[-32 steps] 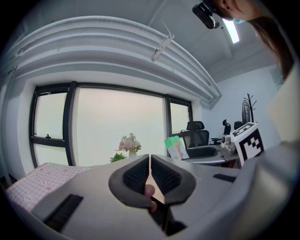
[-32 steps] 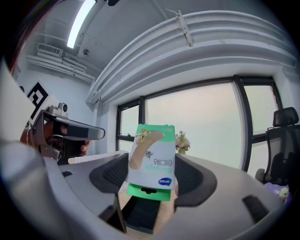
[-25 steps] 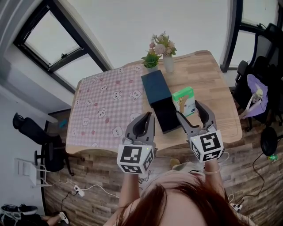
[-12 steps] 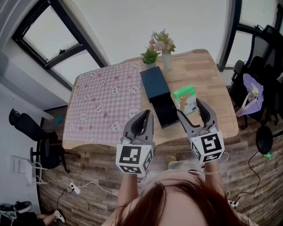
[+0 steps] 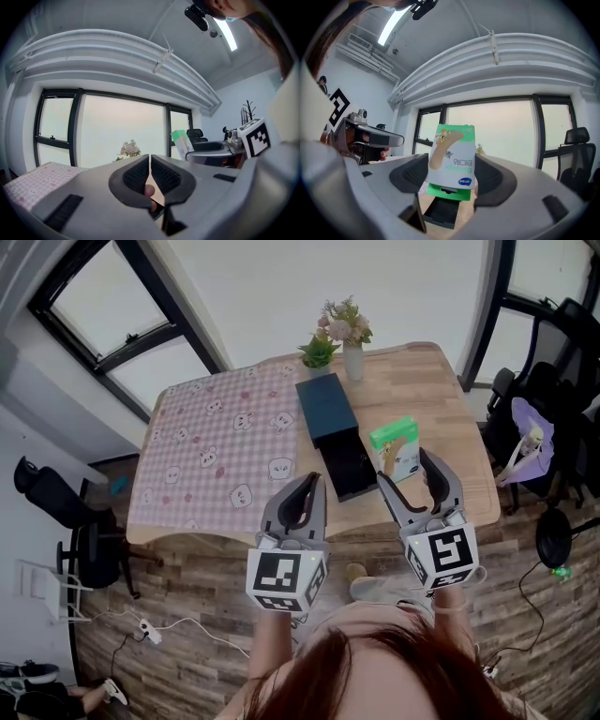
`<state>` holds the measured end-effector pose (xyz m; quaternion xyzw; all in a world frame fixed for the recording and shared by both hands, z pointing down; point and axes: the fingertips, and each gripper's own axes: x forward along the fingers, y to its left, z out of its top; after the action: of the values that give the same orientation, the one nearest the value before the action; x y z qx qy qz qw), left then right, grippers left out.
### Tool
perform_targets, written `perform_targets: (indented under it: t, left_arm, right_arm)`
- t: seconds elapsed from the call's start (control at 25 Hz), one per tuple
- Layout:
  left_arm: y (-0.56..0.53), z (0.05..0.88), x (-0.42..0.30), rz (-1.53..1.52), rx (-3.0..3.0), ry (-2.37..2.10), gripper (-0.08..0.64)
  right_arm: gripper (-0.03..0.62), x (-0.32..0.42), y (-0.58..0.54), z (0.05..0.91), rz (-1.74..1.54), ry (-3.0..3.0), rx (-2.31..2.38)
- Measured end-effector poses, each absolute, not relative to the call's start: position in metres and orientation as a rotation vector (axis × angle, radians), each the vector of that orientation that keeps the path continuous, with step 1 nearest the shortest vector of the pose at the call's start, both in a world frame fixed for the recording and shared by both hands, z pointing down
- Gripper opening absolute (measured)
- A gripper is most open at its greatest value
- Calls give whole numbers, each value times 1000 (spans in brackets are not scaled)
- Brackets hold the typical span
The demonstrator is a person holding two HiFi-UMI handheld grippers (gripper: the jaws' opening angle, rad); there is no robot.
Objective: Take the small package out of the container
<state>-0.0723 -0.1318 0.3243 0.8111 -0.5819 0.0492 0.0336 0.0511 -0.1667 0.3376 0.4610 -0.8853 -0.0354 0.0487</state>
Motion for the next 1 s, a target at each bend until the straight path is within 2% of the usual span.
perform_targets:
  t: [1.0]
  left_arm:
    - [-52,316,-54,83,2511,-1774,17]
  right_arm:
    - [307,65,-86,323,-160,-2741,1402]
